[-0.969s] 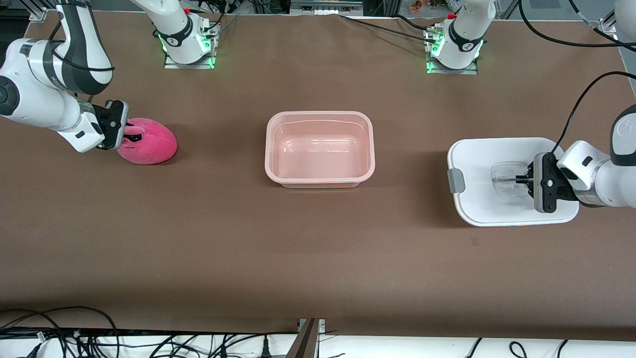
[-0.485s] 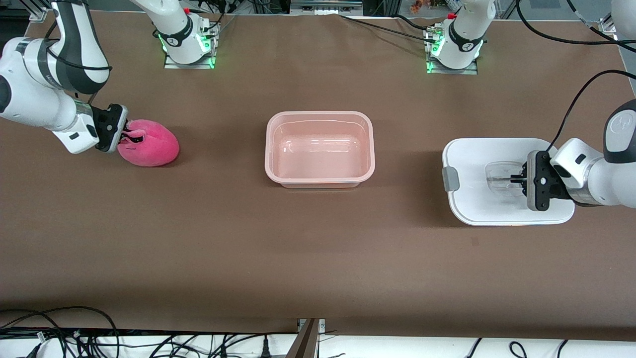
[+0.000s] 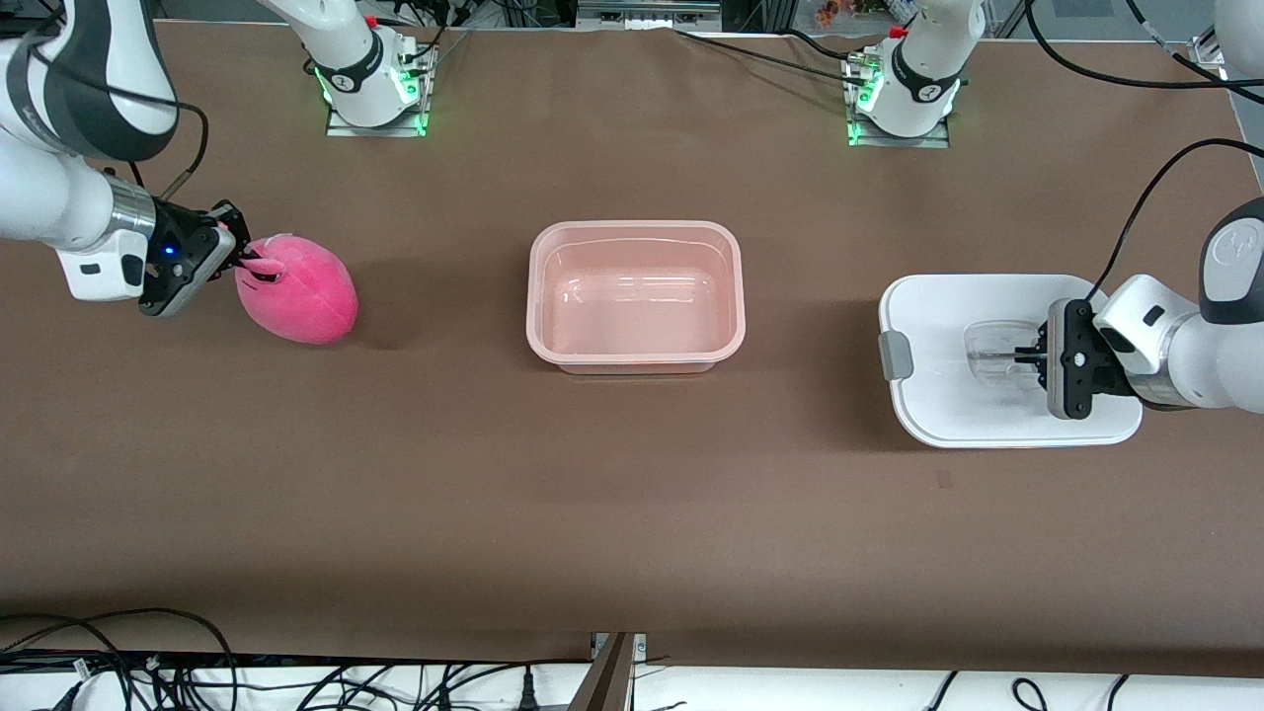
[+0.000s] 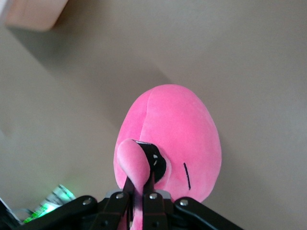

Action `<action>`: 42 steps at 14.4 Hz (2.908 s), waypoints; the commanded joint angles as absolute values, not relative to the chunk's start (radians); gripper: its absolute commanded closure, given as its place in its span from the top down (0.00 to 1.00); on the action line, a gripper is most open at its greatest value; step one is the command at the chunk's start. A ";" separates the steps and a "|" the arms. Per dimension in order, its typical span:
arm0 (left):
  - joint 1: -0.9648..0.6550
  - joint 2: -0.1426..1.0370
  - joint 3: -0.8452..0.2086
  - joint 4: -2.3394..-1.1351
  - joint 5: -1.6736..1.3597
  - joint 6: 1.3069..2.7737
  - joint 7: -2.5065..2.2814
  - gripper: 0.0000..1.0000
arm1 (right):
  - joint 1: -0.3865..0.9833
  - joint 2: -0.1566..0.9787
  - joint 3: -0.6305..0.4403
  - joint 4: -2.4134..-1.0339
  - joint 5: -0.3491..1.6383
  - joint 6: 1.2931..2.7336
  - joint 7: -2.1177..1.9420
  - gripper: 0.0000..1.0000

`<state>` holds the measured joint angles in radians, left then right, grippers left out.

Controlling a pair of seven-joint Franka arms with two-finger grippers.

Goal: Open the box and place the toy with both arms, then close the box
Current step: 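Grasp the pink plush toy with the right gripper and lift it, then carry the pink toy with the right gripper and lower it into the box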

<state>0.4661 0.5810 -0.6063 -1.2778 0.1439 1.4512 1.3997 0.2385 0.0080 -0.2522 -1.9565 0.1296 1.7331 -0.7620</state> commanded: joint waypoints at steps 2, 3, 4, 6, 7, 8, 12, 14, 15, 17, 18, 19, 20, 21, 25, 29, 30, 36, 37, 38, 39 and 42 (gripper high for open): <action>0.463 0.571 -0.606 -1.266 0.135 1.431 1.401 0.00 | 0.326 0.006 -0.235 -1.847 0.138 1.638 -0.404 0.00; 0.463 0.571 -0.606 -1.266 0.135 1.431 1.401 0.00 | 0.357 0.011 -0.232 -1.830 0.140 1.635 -0.321 0.00; 0.463 0.571 -0.606 -1.266 0.135 1.431 1.401 0.00 | 0.388 0.012 -0.229 -1.815 0.140 1.635 -0.239 0.00; 0.463 0.571 -0.606 -1.267 0.135 1.431 1.401 0.00 | 0.460 0.027 -0.229 -1.774 0.140 1.632 -0.081 0.00; 0.463 0.572 -0.606 -1.267 0.135 1.431 1.402 0.00 | 0.495 0.038 -0.229 -1.744 0.140 1.612 0.002 0.00; 0.463 0.572 -0.606 -1.269 0.135 1.431 1.402 0.00 | 0.527 0.058 -0.229 -1.709 0.140 1.594 0.091 0.00; 0.463 0.572 -0.606 -1.270 0.133 1.431 1.404 0.00 | 0.633 0.135 -0.229 -1.573 0.146 1.539 0.331 0.00; 0.463 0.572 -0.606 -1.269 0.133 1.431 1.402 0.00 | 0.656 0.173 -0.229 -1.514 0.202 1.526 0.431 0.00; 0.463 0.572 -0.607 -1.270 0.133 1.431 1.402 0.00 | 0.667 0.187 -0.229 -1.497 0.219 1.526 0.483 0.00; 0.463 0.572 -0.606 -1.270 0.133 1.431 1.402 0.00 | 0.705 0.210 -0.227 -1.490 0.221 1.528 0.570 0.00; 0.463 0.572 -0.606 -1.270 0.133 1.431 1.402 0.00 | 0.724 0.224 -0.229 -1.486 0.218 1.531 0.606 0.00; 0.463 0.574 -0.607 -1.270 0.133 1.431 1.402 0.00 | 0.730 0.235 -0.227 -1.479 0.219 1.539 0.635 0.00; 0.463 0.574 -0.606 -1.270 0.133 1.431 1.402 0.00 | 0.733 0.251 -0.227 -1.457 0.221 1.539 0.653 0.00; 0.463 0.574 -0.606 -1.270 0.133 1.431 1.404 0.00 | 0.741 0.271 -0.227 -1.435 0.221 1.533 0.661 0.00; 0.463 0.574 -0.606 -1.270 0.133 1.431 1.407 0.00 | 0.778 0.328 -0.227 -1.413 0.219 1.542 0.712 0.00; 0.463 0.575 -0.606 -1.270 0.133 1.431 1.408 0.00 | 0.802 0.368 -0.227 -1.410 0.221 1.580 0.751 0.00; 0.463 0.575 -0.607 -1.270 0.133 1.431 1.410 0.00 | 0.807 0.376 -0.222 -1.410 0.221 1.612 0.767 0.00; 0.465 0.575 -0.606 -1.272 0.133 1.431 1.413 0.00 | 0.824 0.501 -0.204 -1.247 0.276 1.640 0.859 0.00; 0.465 0.575 -0.606 -1.272 0.133 1.431 1.413 0.00 | 0.836 0.521 -0.204 -1.221 0.276 1.641 0.868 0.00; 0.465 0.575 -0.606 -1.272 0.133 1.431 1.413 0.00 | 0.839 0.538 -0.204 -1.207 0.276 1.649 0.874 0.00; 0.465 0.575 -0.606 -1.272 0.133 1.431 1.413 0.00 | 0.842 0.548 -0.204 -1.206 0.276 1.666 0.877 0.00; 0.465 0.577 -0.606 -1.272 0.133 1.430 1.414 0.00 | 0.859 0.589 -0.204 -1.206 0.276 1.718 0.884 0.00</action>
<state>0.4649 0.5813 -0.6060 -1.2784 0.1439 1.4469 1.4002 0.8485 0.5447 -0.1991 -1.2439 0.2638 1.7031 0.8621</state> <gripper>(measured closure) 0.930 0.912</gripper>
